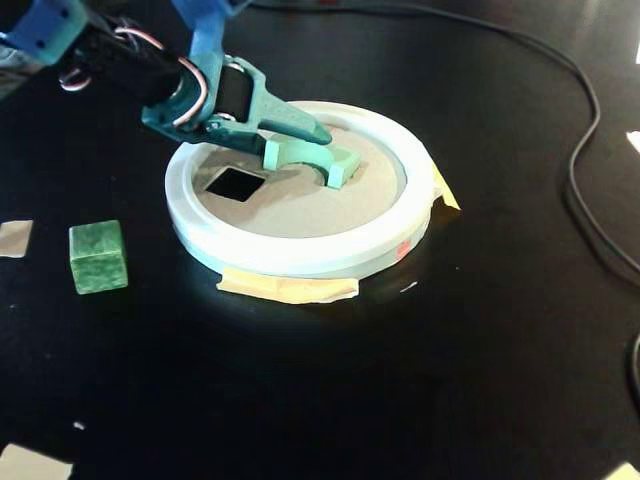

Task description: Pick up the U shape block and drop it in corresponding U shaped hole

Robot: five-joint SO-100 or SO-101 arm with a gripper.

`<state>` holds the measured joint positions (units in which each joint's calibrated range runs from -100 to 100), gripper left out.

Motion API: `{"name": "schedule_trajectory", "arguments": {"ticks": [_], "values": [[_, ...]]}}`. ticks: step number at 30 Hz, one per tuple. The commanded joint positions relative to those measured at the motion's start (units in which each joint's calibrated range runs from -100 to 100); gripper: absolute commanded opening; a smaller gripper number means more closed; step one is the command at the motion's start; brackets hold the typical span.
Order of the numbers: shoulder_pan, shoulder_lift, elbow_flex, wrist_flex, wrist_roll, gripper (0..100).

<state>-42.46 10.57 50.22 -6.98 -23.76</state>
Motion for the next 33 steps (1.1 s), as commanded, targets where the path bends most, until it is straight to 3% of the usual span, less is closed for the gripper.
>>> {"name": "schedule_trajectory", "arguments": {"ticks": [1, 13, 22, 33], "values": [[7.0, 1.84, -5.5, -1.7, 0.44, 65], [5.13, -7.92, -0.13, 3.62, 0.15, 65], [5.38, -32.46, 2.51, 32.52, 0.49, 65], [7.0, -50.38, 3.51, 64.74, 2.3, 65]]}}
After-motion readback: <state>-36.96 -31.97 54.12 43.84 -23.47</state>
